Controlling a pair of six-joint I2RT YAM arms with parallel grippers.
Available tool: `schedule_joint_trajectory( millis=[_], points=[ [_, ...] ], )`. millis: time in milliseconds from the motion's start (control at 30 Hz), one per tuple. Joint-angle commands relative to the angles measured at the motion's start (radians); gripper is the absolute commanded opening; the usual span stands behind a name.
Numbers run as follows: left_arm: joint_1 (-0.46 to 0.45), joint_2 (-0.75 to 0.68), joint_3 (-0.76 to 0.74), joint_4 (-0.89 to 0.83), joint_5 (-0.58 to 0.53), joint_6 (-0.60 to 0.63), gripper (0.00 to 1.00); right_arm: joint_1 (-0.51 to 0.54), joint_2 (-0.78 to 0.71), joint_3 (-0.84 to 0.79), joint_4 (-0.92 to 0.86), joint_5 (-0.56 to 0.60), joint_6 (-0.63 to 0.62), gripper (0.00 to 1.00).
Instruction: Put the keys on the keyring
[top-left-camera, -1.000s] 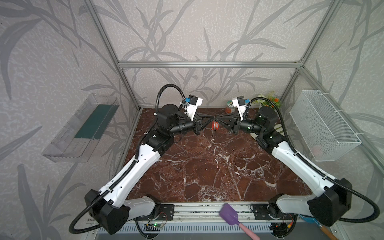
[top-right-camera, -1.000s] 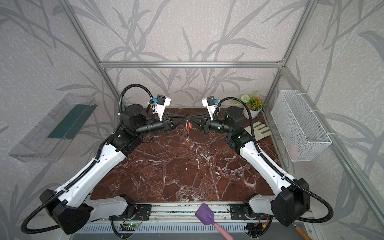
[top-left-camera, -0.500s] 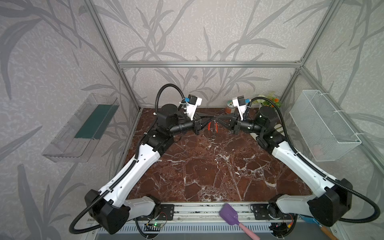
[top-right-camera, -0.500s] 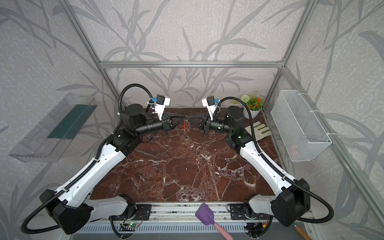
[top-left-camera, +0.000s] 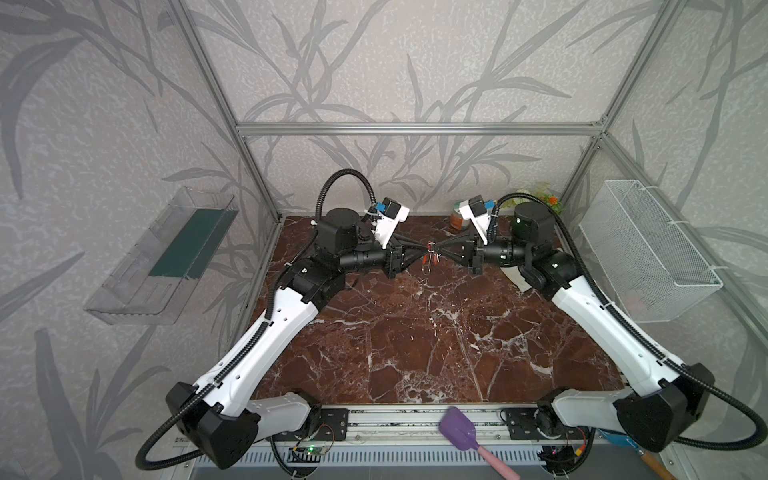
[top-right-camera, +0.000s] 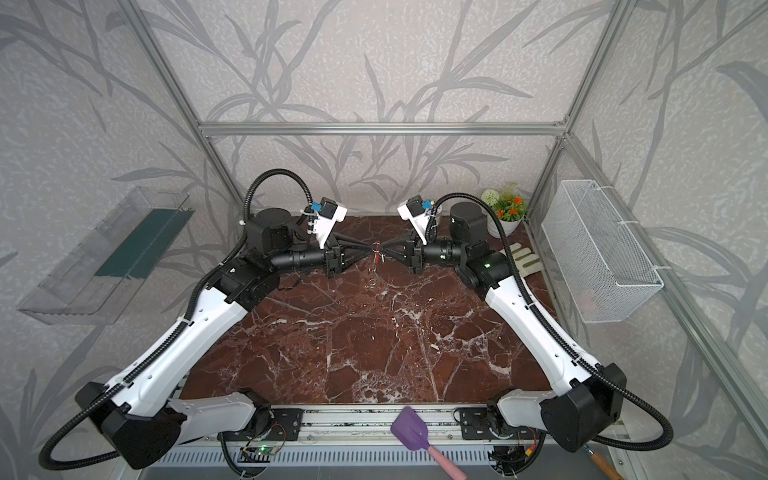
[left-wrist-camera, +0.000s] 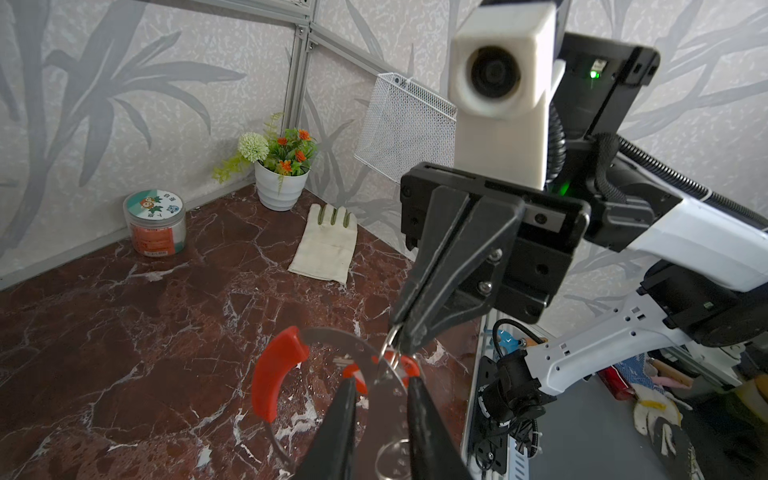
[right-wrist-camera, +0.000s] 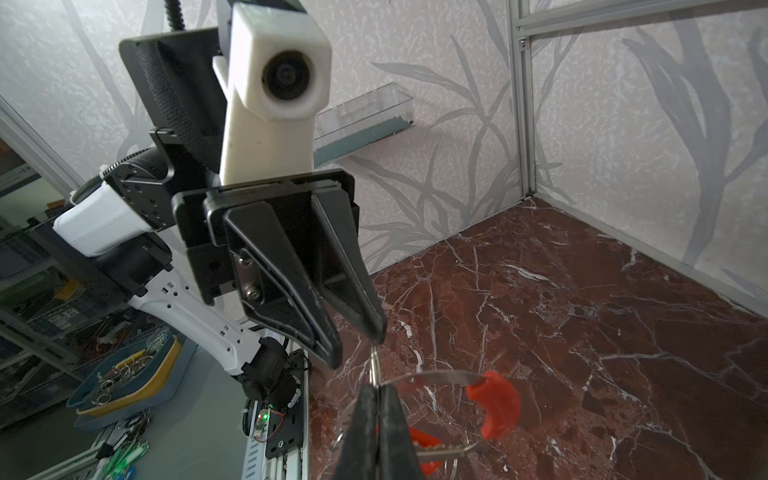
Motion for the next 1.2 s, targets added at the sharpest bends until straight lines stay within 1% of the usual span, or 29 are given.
schedule_joint_trajectory(
  millis=[0,133,200,300,433,833,1100,1133,1167],
  points=[
    [0.004,0.004,0.047,-0.142,0.040,0.107,0.23,0.001,0.036,0.079,-0.244,-0.081,-0.163,0.00],
    [0.003,0.008,0.049,-0.172,0.043,0.132,0.22,0.003,0.071,0.139,-0.399,-0.086,-0.280,0.00],
    [0.003,0.013,0.053,-0.184,0.046,0.142,0.21,0.011,0.080,0.153,-0.433,-0.075,-0.313,0.00],
    [0.002,0.026,0.065,-0.204,0.056,0.151,0.18,0.022,0.095,0.169,-0.459,-0.074,-0.331,0.00],
    [-0.003,0.045,0.078,-0.218,0.086,0.151,0.17,0.029,0.104,0.175,-0.458,-0.064,-0.330,0.00],
    [-0.016,0.078,0.086,-0.223,0.114,0.146,0.16,0.032,0.107,0.172,-0.432,-0.071,-0.308,0.00],
    [-0.033,0.090,0.094,-0.227,0.120,0.141,0.08,0.035,0.104,0.167,-0.419,-0.078,-0.298,0.00],
    [-0.034,0.090,0.094,-0.224,0.118,0.140,0.06,0.035,0.103,0.167,-0.419,-0.079,-0.297,0.00],
    [-0.035,0.090,0.094,-0.220,0.117,0.137,0.00,0.036,0.101,0.165,-0.418,-0.079,-0.297,0.00]
  ],
)
